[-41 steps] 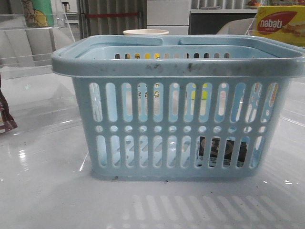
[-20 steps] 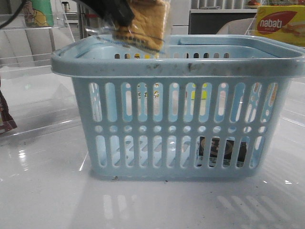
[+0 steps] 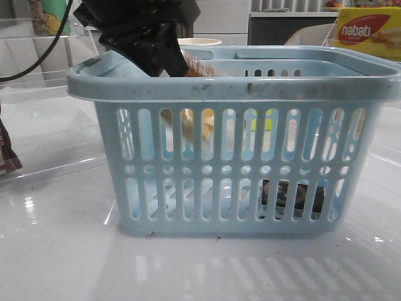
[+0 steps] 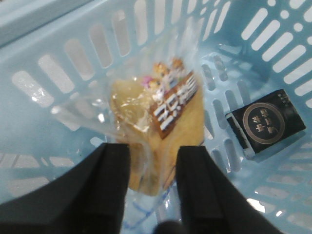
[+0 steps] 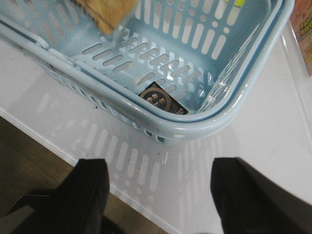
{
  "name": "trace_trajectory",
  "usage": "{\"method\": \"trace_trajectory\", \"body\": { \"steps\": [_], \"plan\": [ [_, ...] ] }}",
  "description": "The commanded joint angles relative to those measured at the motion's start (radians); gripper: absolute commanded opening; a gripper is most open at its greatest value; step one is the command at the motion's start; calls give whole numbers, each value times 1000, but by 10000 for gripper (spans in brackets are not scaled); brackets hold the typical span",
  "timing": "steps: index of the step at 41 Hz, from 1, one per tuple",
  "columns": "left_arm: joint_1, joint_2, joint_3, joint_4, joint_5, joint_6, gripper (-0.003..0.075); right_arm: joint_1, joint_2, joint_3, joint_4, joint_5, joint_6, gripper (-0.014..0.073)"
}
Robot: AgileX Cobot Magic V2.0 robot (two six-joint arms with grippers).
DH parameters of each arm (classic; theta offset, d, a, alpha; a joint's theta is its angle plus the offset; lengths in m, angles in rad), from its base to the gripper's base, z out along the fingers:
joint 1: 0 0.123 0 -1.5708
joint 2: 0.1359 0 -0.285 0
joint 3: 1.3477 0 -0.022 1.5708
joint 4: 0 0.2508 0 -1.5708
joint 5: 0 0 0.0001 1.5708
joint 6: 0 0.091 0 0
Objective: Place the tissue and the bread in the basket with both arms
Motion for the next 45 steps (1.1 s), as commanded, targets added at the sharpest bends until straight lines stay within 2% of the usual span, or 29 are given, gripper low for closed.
{"method": "trace_trajectory", "body": {
  "steps": [1, 8, 22, 27, 45],
  "plan": [
    [-8, -45, -28, -24, -64, -2, 427, -2, -8, -24, -7, -65, -5, 551],
    [-8, -66, -42, -26, -46, -2, 424, -2, -8, -24, -7, -65, -5, 551],
    [-8, -297, -26, -18, 40, 2, 424, -2, -8, -24, -7, -65, -5, 551],
    [-8, -419, 45, -18, 38, 2, 424, -2, -8, -24, -7, -65, -5, 551],
    [-8, -911, 460, -18, 53, 2, 424, -2, -8, -24, -7, -67, -5, 551]
  ]
}}
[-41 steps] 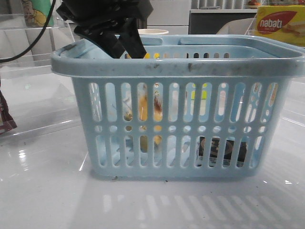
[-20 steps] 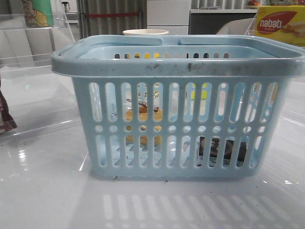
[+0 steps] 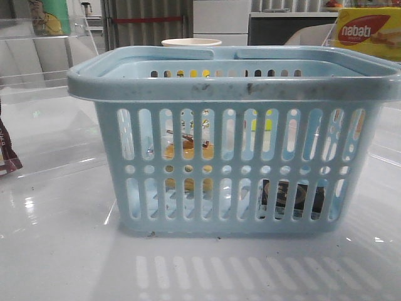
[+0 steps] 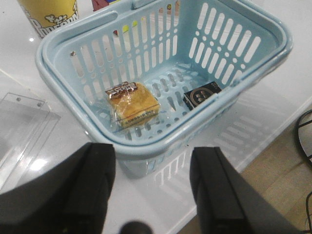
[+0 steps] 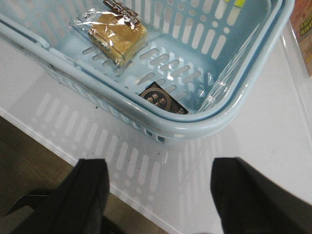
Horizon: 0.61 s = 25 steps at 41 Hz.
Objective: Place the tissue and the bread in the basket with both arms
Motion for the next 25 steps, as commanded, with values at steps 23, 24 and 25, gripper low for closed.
{"method": "trace_trajectory", "body": {
  "steps": [23, 24, 25],
  "plan": [
    [-4, -301, 210, 102, -51, -96, 424, -2, -8, -24, -6, -65, -5, 551],
    [-4, -301, 210, 112, -53, -111, 424, -2, -8, -24, -6, -65, -5, 551],
    [-4, -301, 210, 122, -53, -125, 424, -2, -8, -24, -6, -65, -5, 551]
  ]
}}
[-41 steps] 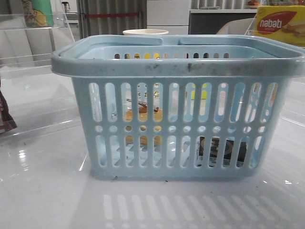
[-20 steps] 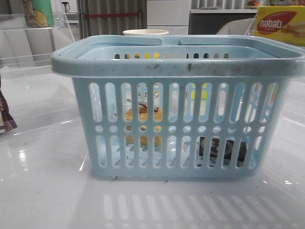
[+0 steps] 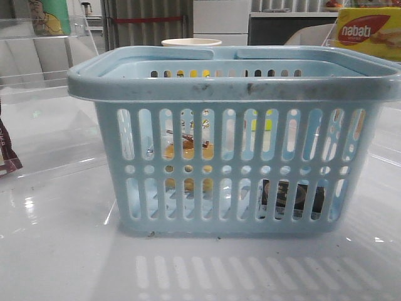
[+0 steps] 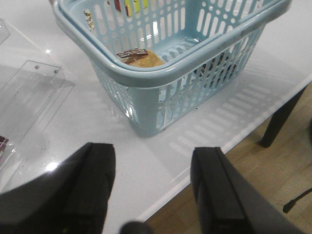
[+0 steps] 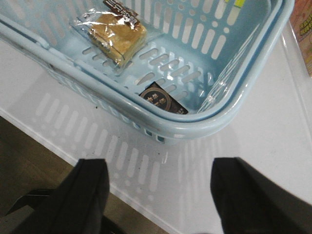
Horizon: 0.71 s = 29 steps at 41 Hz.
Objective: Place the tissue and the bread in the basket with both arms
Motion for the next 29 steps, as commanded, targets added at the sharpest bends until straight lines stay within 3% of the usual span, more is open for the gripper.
{"method": "trace_trajectory", "body": {
  "steps": [1, 8, 18, 29],
  "plan": [
    [-4, 4, -26, 39, -81, -77, 424, -2, -8, -24, -6, -65, -5, 551],
    [-4, 4, -26, 49, -81, -91, 424, -2, -8, -24, -6, -64, -5, 484],
    [-4, 4, -26, 49, -81, -91, 421, -2, -8, -24, -6, -64, -5, 180],
    [-4, 4, -26, 49, -81, -91, 267, -2, -8, -24, -5, -61, -5, 29]
  ]
}}
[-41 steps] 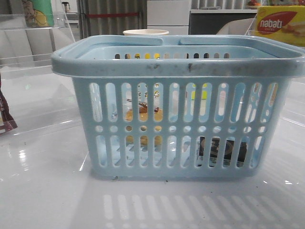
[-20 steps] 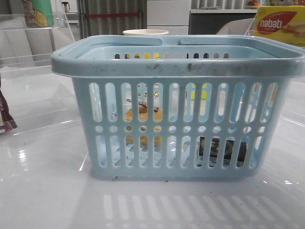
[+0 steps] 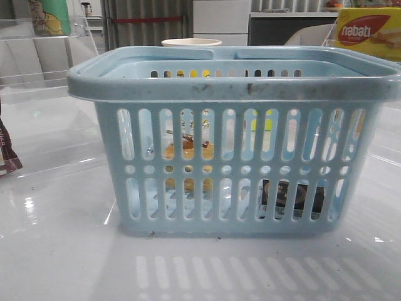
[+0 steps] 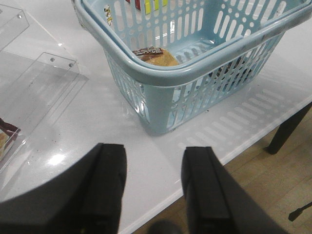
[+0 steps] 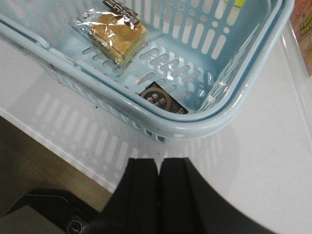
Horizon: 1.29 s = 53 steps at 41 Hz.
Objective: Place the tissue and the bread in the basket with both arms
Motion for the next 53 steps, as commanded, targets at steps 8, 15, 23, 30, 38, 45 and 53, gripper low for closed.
{"method": "trace_trajectory", "body": {
  "steps": [8, 15, 23, 30, 38, 45, 53],
  "plan": [
    [-4, 4, -26, -3, -79, -10, 132, -2, -8, -24, -5, -60, -5, 27],
    [-4, 4, -26, -11, -79, -10, 93, -2, -8, -24, -5, -60, -5, 27],
    [-4, 4, -26, -11, -79, -10, 93, -2, -8, -24, -5, -60, -5, 27],
    [-4, 4, -26, -11, -79, -10, 93, -2, -8, -24, -5, -60, -5, 27],
    [53, -42, -19, 2, -97, 0, 93, -2, -8, -24, -5, -60, -5, 27],
    [239, -163, 85, 48, -297, 1, 93, -2, -8, -24, -5, -60, -5, 27],
    [418, -346, 334, 71, -523, 1, 93, -2, -8, -24, -5, -60, -5, 27]
  ]
}}
